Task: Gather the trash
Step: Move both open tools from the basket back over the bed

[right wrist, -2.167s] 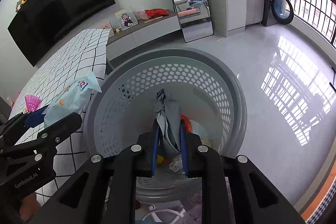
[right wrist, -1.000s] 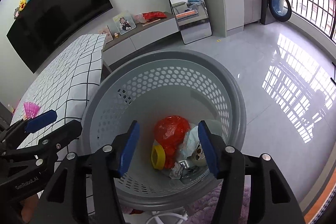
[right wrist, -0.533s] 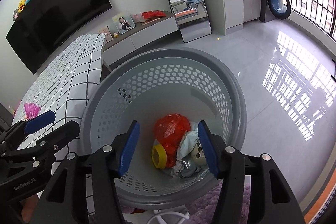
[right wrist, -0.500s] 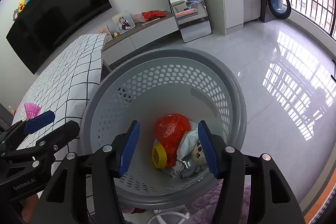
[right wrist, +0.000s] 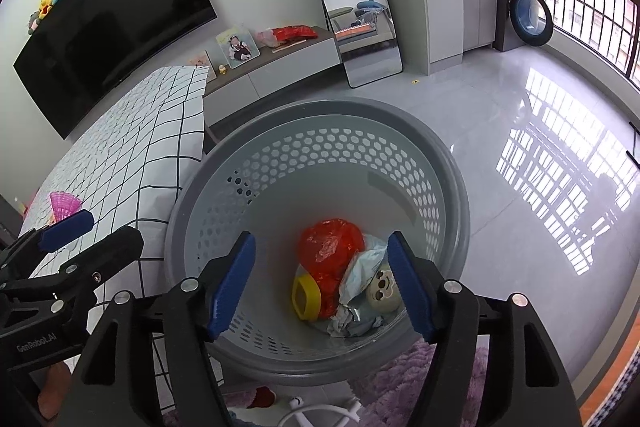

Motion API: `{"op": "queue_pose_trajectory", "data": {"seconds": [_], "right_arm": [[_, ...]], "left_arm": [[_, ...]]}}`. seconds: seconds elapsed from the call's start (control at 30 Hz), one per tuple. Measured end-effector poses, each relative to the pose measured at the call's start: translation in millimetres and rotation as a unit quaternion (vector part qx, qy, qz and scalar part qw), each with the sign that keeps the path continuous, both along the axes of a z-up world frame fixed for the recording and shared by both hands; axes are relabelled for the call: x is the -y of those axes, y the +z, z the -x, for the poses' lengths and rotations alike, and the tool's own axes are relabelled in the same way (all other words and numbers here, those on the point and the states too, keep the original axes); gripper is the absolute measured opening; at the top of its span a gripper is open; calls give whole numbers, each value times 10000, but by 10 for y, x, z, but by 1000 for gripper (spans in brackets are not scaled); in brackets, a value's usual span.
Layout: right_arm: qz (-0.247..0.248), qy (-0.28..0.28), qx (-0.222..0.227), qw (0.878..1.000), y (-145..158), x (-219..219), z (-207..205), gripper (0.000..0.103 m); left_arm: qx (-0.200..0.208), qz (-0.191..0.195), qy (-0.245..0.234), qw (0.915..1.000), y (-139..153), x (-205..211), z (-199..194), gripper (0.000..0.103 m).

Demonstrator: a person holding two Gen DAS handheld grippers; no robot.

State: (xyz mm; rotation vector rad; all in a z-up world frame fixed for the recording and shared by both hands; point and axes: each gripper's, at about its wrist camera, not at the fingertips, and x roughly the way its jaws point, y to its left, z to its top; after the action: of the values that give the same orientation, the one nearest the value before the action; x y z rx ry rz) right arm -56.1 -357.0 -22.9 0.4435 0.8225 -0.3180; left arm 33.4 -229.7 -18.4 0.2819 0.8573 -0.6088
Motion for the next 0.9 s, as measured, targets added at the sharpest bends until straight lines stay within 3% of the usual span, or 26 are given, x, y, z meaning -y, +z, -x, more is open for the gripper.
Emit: {"op": "queue_pose_trajectory", "data": {"seconds": [0.23, 0.9], "right_arm": [[74, 49, 69, 9999, 85, -113, 15, 69], [360, 456, 280, 9979, 403, -705, -45, 69]], "left_arm": [[91, 140, 104, 9998, 98, -175, 19, 94], [404, 441, 595, 9964, 326, -886, 45, 96]]}}
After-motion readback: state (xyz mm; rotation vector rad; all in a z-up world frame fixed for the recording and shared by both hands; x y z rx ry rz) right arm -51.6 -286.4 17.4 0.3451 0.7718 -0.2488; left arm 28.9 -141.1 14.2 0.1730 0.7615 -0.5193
